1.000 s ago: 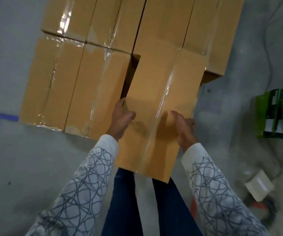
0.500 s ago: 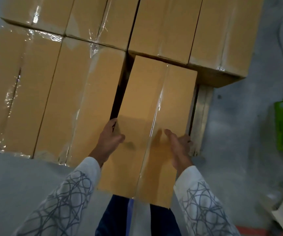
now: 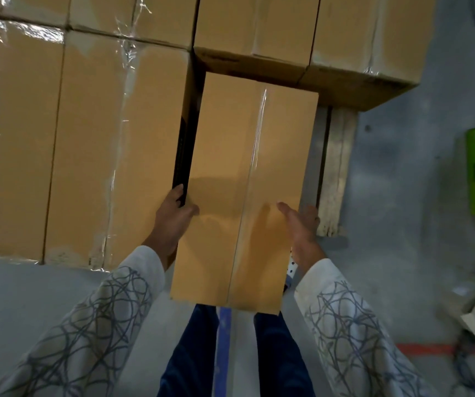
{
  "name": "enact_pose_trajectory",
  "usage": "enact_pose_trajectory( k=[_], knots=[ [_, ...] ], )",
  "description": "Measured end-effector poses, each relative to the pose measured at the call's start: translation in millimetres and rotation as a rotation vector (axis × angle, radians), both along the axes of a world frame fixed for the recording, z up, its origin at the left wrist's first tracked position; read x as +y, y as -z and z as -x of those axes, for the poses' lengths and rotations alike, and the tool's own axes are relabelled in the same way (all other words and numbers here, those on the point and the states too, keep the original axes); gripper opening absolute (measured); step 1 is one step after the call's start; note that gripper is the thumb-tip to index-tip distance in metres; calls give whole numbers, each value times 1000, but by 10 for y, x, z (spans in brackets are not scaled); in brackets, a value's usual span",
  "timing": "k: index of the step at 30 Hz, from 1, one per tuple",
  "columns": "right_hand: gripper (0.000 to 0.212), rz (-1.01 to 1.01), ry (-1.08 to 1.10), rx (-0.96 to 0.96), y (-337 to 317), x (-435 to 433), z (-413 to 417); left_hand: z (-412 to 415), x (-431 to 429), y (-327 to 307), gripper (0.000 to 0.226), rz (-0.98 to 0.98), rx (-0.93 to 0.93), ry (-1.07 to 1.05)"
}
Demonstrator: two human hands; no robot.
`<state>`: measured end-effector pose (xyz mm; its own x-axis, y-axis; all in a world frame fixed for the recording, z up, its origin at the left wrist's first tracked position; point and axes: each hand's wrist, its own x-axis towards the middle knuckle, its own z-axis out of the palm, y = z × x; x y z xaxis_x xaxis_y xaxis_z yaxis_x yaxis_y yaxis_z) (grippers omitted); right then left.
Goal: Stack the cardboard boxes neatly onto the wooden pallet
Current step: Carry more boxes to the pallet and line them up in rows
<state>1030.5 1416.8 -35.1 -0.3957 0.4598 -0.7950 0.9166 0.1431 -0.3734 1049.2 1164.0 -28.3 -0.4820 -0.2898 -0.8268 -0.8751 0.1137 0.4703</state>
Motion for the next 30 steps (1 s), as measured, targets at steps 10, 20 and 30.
enact_pose_trajectory(
  k=[10,20,30],
  knots=[
    [39,166,36,79,-10,41,38,346,63,-20,74,14,-5,10],
    [106,234,27,112,36,-120,276,558,-90,-29,63,113,90,2],
    [98,218,-96,73,88,-177,421,664,16,-94,66,305,54,234]
  ],
)
